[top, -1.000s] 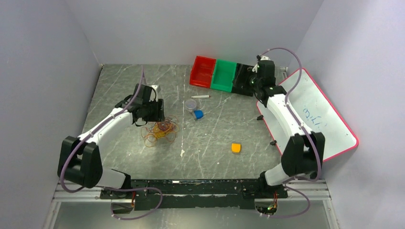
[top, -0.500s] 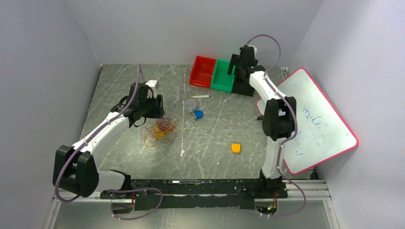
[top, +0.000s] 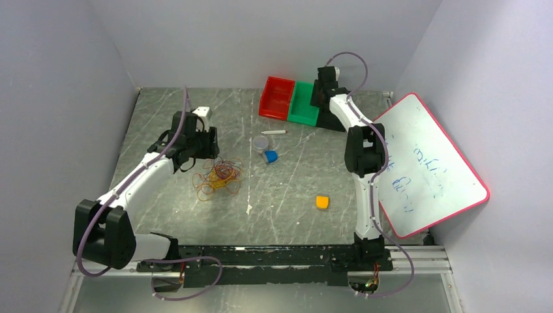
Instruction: Untangle the cables
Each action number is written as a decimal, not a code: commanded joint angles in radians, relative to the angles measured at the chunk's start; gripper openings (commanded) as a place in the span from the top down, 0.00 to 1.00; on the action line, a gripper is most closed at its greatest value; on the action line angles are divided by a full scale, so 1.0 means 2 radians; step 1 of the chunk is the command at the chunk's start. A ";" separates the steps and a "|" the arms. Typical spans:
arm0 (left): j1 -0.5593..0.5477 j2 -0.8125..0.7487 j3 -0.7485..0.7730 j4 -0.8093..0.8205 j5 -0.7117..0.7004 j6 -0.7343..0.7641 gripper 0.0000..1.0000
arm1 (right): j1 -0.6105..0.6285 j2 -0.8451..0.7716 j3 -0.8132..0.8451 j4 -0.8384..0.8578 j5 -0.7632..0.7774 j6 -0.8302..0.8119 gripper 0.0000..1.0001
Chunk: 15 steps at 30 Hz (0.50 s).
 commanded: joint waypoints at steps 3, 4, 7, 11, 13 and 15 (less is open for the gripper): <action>0.040 -0.009 0.002 0.026 0.039 -0.002 0.42 | 0.005 0.013 0.010 -0.011 -0.007 -0.008 0.62; 0.045 -0.009 0.001 0.028 0.041 -0.003 0.42 | 0.008 0.012 0.007 -0.012 -0.006 -0.010 0.63; 0.054 -0.004 0.003 0.024 0.037 -0.002 0.42 | 0.015 0.010 0.000 -0.016 -0.003 -0.015 0.70; 0.064 -0.003 0.003 0.027 0.046 -0.002 0.43 | 0.034 -0.002 -0.022 -0.016 0.013 -0.026 0.75; 0.068 -0.004 0.003 0.027 0.050 -0.002 0.43 | 0.042 -0.011 -0.040 -0.012 0.018 -0.029 0.76; 0.070 -0.003 0.003 0.026 0.049 -0.001 0.43 | 0.050 -0.021 -0.058 -0.011 0.015 -0.027 0.76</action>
